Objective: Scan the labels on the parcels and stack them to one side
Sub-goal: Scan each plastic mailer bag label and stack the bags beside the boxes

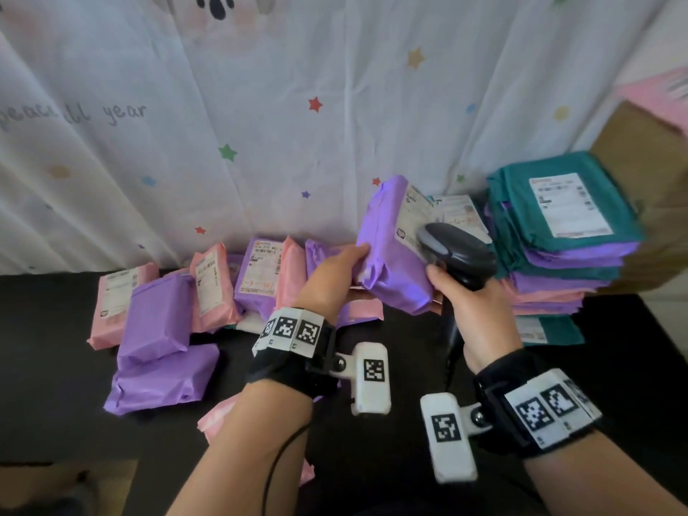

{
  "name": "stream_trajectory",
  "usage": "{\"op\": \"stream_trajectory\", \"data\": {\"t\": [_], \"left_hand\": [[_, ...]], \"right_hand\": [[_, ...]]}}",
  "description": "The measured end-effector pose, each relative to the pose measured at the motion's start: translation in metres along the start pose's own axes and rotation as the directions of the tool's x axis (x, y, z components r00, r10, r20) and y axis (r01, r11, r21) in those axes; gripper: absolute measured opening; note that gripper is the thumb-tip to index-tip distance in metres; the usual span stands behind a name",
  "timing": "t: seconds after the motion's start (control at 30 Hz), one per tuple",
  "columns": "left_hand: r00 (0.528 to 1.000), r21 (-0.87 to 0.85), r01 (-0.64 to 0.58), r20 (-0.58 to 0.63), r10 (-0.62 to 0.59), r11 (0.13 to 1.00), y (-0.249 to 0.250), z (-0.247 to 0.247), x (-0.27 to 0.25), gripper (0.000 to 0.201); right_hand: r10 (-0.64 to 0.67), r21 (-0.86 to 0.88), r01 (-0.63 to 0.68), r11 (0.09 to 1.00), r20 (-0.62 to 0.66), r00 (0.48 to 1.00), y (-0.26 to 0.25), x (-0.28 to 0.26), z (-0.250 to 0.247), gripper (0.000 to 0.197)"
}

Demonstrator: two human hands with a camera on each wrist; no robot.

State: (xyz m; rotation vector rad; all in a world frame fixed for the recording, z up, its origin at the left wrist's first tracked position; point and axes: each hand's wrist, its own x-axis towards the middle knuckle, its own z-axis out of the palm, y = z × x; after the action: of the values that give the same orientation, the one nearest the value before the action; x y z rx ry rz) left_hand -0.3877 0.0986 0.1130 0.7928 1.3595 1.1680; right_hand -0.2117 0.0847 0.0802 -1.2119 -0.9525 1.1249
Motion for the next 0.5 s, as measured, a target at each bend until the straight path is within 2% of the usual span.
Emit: {"op": "stream_trajectory", "data": {"t": [0.13,0.2,0.27,0.33,0.43,0.5], "left_hand": [[0.995,0.168,0.006,0.099,-0.023,0.986,-0.006,0.009,0.001,0.015],[0.995,0.158,0.014,0.094,-0.029,0.987,-0.006,0.013,0.001,0.018],[0.996,0.074,0.027,0.080,-0.033,0.997,-0.004,0.017,0.000,0.019],[0.993,0.036,0.056,0.105,-0.060,0.998,-0.005,0.018,0.002,0.035],[0.990,0.208,0.005,0.137,-0.034,0.978,-0.010,0.016,0.003,0.037],[0.990,0.216,-0.013,0.143,-0.018,0.976,-0.014,0.014,0.003,0.038]], "right_hand": [[-0.028,-0.094,0.026,0.995,-0.020,0.999,-0.007,0.003,-0.017,0.021],[-0.038,-0.175,0.033,0.984,-0.021,0.999,-0.009,0.003,-0.023,0.020],[-0.054,-0.232,0.048,0.972,-0.019,0.998,-0.010,0.002,-0.026,0.017],[-0.068,-0.254,0.063,0.965,-0.012,0.998,-0.010,0.000,-0.026,0.014],[-0.100,-0.284,0.101,0.953,0.016,0.995,-0.011,-0.003,-0.026,0.012],[-0.108,-0.291,0.115,0.950,0.040,0.993,-0.011,-0.004,-0.025,0.011]]}}
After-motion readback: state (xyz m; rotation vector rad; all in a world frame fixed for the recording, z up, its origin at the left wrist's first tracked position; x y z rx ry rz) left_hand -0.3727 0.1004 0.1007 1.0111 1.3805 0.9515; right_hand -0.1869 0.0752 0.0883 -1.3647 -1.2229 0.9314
